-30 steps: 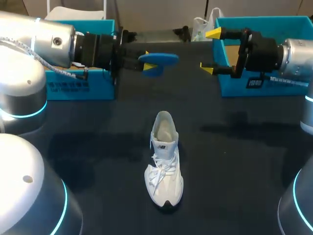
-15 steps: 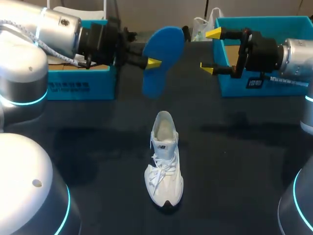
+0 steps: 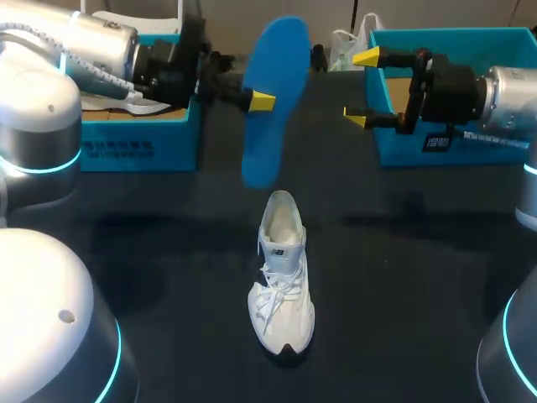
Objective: Take the shoe out of the shoebox, open the shoe tongue, remove and reinsert the insole, then place the shoe into the shoebox
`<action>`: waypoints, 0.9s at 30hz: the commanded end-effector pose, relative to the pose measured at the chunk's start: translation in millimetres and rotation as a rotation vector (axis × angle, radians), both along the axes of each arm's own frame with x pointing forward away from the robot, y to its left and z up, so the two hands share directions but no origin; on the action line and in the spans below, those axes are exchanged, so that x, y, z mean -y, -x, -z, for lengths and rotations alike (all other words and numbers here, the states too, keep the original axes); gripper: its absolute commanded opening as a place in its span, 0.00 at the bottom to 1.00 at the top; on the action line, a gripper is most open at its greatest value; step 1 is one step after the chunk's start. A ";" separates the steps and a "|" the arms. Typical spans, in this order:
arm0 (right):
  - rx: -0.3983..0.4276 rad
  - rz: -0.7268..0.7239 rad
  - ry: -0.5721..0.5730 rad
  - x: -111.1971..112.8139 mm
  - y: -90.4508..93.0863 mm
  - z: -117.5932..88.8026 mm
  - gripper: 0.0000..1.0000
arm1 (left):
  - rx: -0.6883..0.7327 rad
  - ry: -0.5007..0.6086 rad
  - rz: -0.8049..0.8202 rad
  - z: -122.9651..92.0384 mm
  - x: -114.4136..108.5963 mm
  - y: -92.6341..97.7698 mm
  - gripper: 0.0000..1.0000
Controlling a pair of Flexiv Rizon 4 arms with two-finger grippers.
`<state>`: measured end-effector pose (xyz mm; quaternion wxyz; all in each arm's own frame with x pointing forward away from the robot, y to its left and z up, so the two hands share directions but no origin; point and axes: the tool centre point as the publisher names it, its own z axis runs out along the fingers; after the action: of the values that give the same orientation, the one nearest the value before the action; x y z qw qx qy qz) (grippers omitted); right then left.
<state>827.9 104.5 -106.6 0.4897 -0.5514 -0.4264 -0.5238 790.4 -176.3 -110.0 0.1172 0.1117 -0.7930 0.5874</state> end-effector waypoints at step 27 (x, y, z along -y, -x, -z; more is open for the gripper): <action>-0.002 0.002 0.004 -0.7 1.0 -0.6 1.00 | -1.038 0.081 -0.139 41.1 1.6 -31.5 0.00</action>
<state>827.9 104.5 -106.6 0.4896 -0.5514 -0.4264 -0.5238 816.4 -177.0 -143.4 0.4210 0.4136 -0.6331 0.5009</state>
